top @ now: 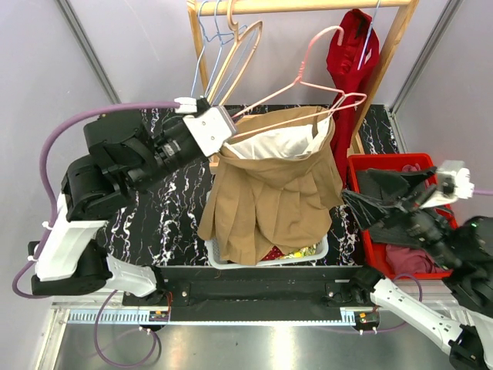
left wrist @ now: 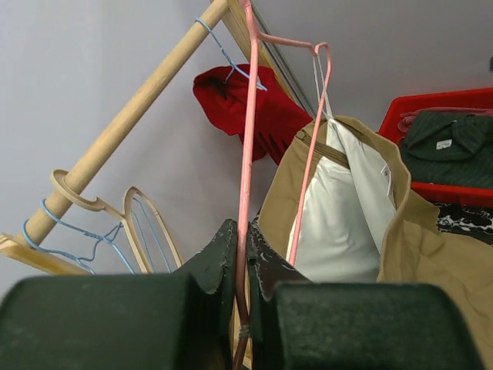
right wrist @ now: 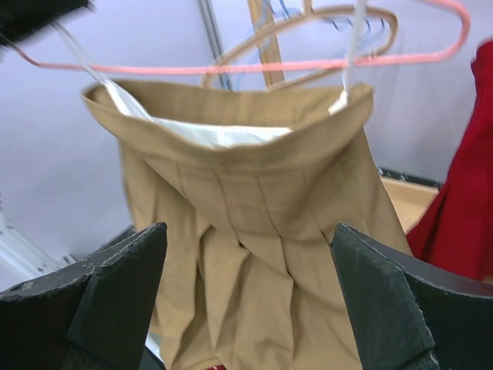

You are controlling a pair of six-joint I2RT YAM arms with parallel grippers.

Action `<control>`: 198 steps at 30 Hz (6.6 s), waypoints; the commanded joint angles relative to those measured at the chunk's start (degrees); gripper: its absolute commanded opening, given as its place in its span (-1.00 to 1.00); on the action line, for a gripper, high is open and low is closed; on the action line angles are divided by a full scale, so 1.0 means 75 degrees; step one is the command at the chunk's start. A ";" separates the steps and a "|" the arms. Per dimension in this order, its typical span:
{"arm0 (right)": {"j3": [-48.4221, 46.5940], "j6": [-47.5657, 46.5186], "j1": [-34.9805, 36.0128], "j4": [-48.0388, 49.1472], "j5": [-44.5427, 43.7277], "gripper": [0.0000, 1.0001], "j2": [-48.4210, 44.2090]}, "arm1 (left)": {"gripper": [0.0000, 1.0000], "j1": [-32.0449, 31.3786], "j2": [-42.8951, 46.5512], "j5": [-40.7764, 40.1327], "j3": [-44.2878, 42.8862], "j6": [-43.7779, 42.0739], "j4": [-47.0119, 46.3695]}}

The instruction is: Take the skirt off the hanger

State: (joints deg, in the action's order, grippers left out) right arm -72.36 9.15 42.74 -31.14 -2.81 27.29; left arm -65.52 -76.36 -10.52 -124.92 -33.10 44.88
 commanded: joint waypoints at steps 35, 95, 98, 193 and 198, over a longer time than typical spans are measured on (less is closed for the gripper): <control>0.1139 -0.0388 0.0008 0.2803 -0.0071 0.42 0.2209 | -1.00 0.2923 0.2037 0.4367 0.1047 0.3136 0.0016; -0.0396 0.0442 0.0008 0.1655 -0.2616 -0.81 0.2970 | -1.00 0.3087 0.2776 0.4015 0.3228 0.1318 -0.0019; -0.0103 0.1099 0.0008 0.1936 -0.1842 -0.85 0.3368 | -1.00 0.3087 0.2424 0.4355 0.3040 0.1858 -0.0358; -0.5334 -0.1632 0.2001 0.0764 -0.1057 -1.00 0.6511 | -1.00 0.3673 0.2575 0.2317 0.2875 0.2902 0.0695; -0.3717 -0.0319 0.2000 0.1044 -0.0413 -1.00 0.5693 | -1.00 0.3673 0.2587 0.2306 0.2875 0.2879 0.0684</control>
State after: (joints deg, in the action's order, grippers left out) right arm -106.48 -1.96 57.80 -30.76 -11.60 75.99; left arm -38.28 -57.45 5.61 -101.54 -11.99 54.33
